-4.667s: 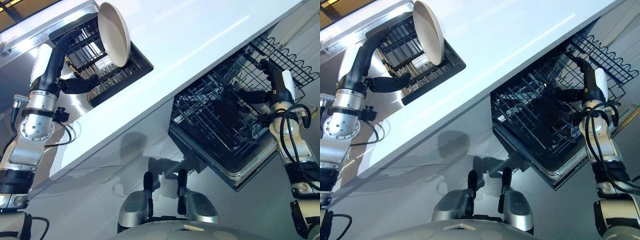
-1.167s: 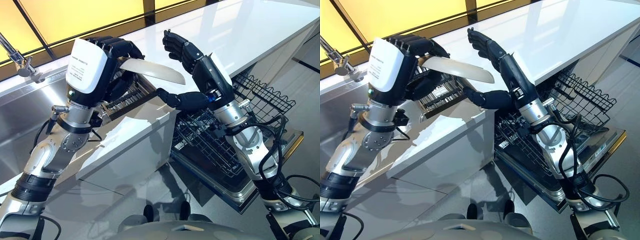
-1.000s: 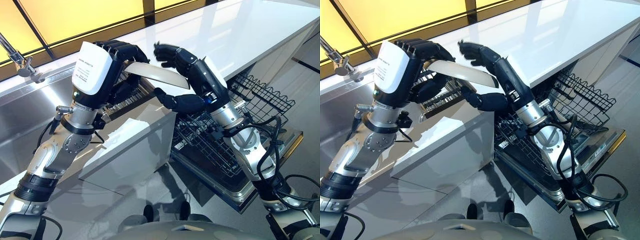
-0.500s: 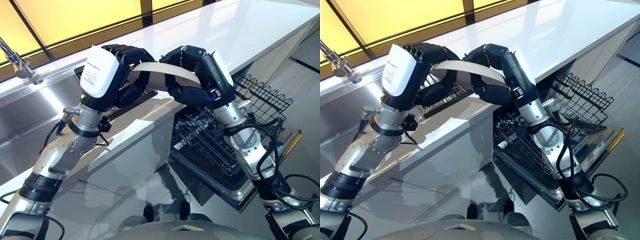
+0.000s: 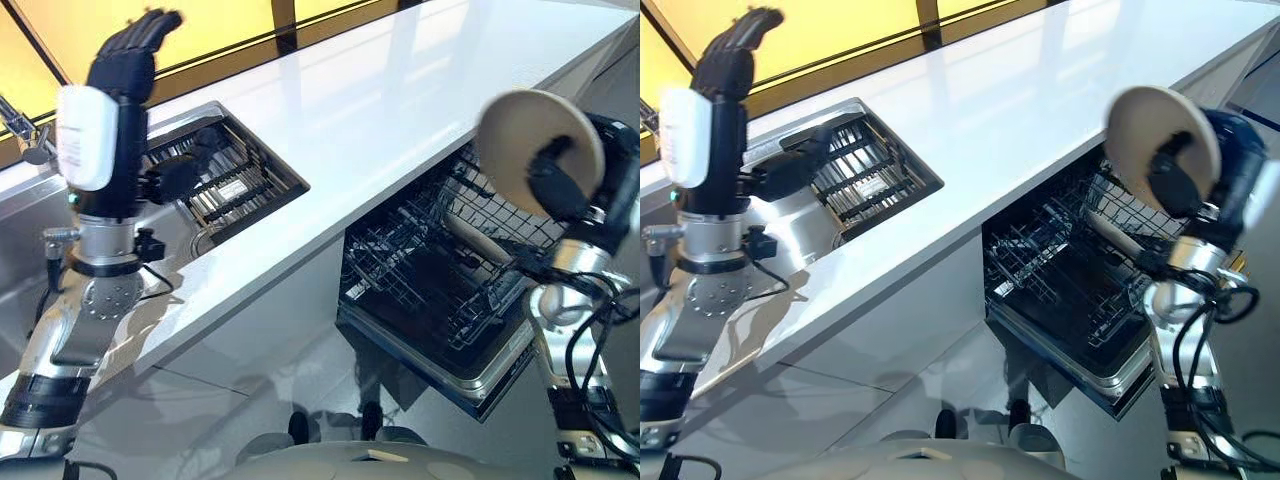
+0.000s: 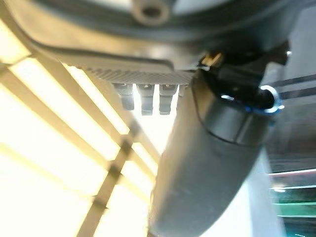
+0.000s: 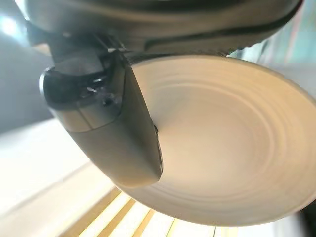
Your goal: Pick up plates and place into dishwasher.
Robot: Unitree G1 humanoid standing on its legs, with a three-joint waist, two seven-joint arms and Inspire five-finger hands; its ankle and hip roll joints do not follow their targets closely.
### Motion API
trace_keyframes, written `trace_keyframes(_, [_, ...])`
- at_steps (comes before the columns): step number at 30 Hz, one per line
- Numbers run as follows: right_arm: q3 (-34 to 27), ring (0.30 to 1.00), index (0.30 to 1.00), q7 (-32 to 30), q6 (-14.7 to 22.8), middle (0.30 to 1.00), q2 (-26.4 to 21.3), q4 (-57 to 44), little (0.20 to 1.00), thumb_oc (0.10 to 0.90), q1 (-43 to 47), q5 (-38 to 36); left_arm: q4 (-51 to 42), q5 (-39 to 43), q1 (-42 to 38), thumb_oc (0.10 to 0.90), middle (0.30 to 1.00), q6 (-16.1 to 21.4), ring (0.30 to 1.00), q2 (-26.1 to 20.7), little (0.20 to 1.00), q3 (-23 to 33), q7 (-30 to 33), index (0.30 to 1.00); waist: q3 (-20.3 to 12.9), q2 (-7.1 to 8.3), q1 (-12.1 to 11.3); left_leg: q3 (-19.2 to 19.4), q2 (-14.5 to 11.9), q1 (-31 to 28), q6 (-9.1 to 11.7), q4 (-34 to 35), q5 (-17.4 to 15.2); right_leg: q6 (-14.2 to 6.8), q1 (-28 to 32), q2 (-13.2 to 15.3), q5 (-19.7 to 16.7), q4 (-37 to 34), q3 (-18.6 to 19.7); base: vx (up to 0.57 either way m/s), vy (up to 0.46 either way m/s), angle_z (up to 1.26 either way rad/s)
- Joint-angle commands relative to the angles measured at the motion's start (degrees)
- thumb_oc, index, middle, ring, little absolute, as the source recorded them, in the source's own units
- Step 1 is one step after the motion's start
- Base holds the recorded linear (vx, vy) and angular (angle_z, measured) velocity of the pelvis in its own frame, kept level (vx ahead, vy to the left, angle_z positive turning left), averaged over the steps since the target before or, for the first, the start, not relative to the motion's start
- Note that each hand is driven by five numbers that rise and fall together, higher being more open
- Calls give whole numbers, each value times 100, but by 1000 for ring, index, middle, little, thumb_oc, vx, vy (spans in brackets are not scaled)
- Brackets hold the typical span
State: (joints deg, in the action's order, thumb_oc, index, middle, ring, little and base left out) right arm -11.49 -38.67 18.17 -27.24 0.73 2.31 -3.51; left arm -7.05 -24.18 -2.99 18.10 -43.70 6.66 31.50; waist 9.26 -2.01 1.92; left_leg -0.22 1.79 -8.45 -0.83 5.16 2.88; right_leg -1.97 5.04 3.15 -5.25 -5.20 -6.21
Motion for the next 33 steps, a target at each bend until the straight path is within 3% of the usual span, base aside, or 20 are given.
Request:
trace_keyframes(1, [-75,300,300,146,405,300,-51,-241,200,100,244,-209,148,317,-155,800,900,-58,900,-84,900,446,259,900,-427,-64,28,204,330,-135,-200,-36,-750,-110,194,-483,1048,507,-85,2,13,-13])
trace_keyframes(11, [707,300,300,1393,-205,300,167,865,200,100,142,-107,435,507,-226,800,900,-268,900,46,900,358,188,900,-397,-60,12,220,313,-137,-169,-28,-737,-102,214,-438,1047,488,-182,2,3,-2])
trace_keyframes(17, [1333,300,300,1417,-611,300,19,1291,200,100,388,504,546,629,-408,800,900,-299,900,82,900,91,120,900,-388,-41,-96,183,305,-133,-131,-19,-726,-103,261,-412,1041,442,-293,14,-10,3])
trace_keyframes(25, [1921,300,300,1232,-1475,300,-204,1570,200,100,712,1273,547,639,-483,800,900,-333,900,160,900,-150,-6,900,-353,-31,-245,103,308,-110,-115,-16,-711,-97,296,-387,1054,423,-383,9,-2,9])
trace_keyframes(26, [1987,667,667,1292,-1533,667,-212,1585,628,528,745,1261,528,664,-481,800,900,-342,900,152,900,-151,-42,900,-350,-31,-261,96,308,-109,-113,-16,-710,-97,303,-383,1056,420,-395,11,1,11])
trace_keyframes(27, [2060,900,900,1311,-1474,900,-219,1564,900,800,782,1159,514,674,-477,800,900,-346,900,152,900,-158,-71,900,-343,-30,-281,83,308,-105,-112,-16,-704,-94,307,-380,1057,422,-405,14,2,9])
trace_keyframes(33, [2016,900,900,984,-647,900,13,1095,900,800,749,664,551,631,-358,800,900,-257,900,229,900,-158,-80,900,-307,-61,-308,51,310,-97,-128,-16,-689,-89,305,-368,1062,451,-442,10,6,5])
